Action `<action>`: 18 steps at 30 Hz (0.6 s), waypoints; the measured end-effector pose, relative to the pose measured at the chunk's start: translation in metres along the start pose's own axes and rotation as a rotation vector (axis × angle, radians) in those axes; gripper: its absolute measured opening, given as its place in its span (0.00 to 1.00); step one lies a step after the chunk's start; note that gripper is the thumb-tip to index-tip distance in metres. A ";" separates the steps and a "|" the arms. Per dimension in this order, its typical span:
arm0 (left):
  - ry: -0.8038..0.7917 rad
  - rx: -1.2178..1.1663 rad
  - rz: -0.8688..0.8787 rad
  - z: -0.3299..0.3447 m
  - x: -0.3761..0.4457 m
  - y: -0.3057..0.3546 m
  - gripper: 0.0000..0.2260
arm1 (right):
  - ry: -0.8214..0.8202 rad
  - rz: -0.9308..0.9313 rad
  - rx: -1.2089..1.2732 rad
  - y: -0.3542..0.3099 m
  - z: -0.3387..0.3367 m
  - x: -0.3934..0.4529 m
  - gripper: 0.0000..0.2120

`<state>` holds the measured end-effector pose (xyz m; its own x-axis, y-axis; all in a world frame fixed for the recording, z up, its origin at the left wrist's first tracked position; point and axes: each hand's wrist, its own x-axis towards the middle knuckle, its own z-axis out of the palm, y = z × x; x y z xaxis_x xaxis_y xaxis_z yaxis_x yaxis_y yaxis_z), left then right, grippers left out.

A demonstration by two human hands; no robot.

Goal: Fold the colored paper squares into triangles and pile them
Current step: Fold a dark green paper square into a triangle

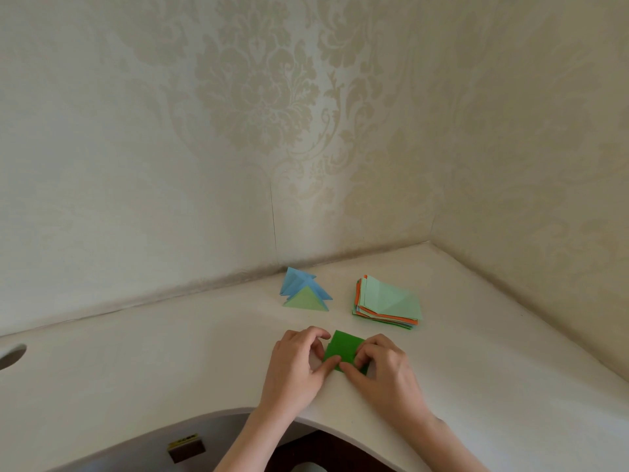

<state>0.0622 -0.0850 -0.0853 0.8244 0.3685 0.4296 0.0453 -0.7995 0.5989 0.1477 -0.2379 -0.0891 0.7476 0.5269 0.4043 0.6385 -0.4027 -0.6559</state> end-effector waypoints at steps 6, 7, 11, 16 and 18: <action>-0.004 -0.018 -0.056 0.000 0.002 0.001 0.13 | -0.016 0.029 0.042 -0.003 -0.008 0.002 0.14; -0.008 -0.022 -0.062 0.000 0.003 0.002 0.12 | -0.028 0.037 0.047 -0.004 -0.010 0.002 0.15; -0.029 -0.010 -0.051 -0.003 0.002 0.000 0.04 | -0.131 0.085 0.052 -0.004 -0.017 0.006 0.19; -0.060 0.004 -0.024 -0.002 0.002 0.000 0.01 | -0.266 0.102 0.045 0.005 -0.032 0.010 0.24; -0.094 0.025 -0.004 -0.004 0.006 0.000 0.04 | -0.350 0.143 0.116 0.005 -0.041 0.014 0.23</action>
<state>0.0645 -0.0812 -0.0802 0.8733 0.3269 0.3613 0.0619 -0.8100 0.5832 0.1694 -0.2629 -0.0610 0.7077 0.7026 0.0750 0.4924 -0.4143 -0.7655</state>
